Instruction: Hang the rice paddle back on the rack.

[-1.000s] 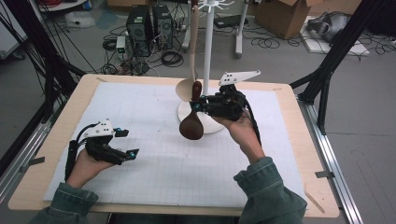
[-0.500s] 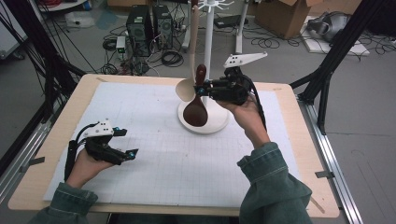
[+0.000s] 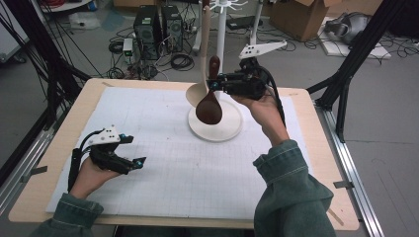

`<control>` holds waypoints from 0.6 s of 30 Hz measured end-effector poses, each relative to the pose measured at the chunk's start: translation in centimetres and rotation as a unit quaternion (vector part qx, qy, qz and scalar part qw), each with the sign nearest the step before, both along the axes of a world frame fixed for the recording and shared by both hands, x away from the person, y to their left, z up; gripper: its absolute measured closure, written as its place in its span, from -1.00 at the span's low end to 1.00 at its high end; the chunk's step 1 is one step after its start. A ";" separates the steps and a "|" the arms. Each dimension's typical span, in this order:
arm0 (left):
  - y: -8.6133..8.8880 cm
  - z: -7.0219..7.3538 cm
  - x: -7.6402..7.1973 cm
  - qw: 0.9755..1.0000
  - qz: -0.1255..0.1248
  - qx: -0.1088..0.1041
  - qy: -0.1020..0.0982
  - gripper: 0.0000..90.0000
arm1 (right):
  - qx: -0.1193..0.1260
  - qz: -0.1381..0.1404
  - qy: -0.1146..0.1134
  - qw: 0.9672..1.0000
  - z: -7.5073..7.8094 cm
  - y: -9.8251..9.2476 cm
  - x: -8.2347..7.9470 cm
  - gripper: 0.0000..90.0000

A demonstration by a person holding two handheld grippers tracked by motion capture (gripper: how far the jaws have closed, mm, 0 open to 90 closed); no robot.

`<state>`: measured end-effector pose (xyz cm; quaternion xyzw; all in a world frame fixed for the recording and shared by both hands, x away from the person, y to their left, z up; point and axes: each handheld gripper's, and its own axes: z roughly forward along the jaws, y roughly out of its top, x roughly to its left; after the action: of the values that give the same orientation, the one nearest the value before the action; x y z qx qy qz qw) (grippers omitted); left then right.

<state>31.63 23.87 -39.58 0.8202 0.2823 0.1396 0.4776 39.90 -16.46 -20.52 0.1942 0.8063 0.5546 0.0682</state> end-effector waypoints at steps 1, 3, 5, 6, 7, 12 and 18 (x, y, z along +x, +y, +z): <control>0.0 0.0 0.0 1.000 0.000 0.000 0.000 -0.86 | 0.000 0.000 -0.002 1.000 0.1 0.0 0.1 0.70; 0.0 0.0 0.0 1.000 0.000 0.000 0.002 -0.86 | -0.001 -0.004 -0.005 1.000 0.3 -0.1 0.3 0.70; 0.0 0.0 0.0 1.000 0.001 -0.001 0.002 -0.87 | -0.002 -0.004 -0.004 1.000 0.6 -0.2 0.6 0.70; 0.0 0.0 0.0 1.000 0.000 0.000 0.001 -0.87 | -0.004 -0.006 -0.004 1.000 0.8 -0.2 0.7 0.70; 0.0 0.0 0.0 1.000 0.001 0.000 0.001 -0.87 | -0.004 -0.006 -0.005 1.000 0.9 -0.2 0.7 0.70; 0.1 0.1 -0.1 1.000 0.004 -0.004 0.000 -0.87 | -0.005 -0.005 -0.002 1.000 1.5 -0.2 1.1 0.70; 0.2 0.1 -0.1 1.000 0.007 -0.005 -0.001 -0.87 | -0.010 -0.004 -0.007 1.000 2.5 -0.1 1.9 0.71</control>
<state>31.56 24.12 -39.52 0.8156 0.2883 0.1419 0.4811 41.80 -16.52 -17.99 0.1927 0.8106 0.5475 0.0783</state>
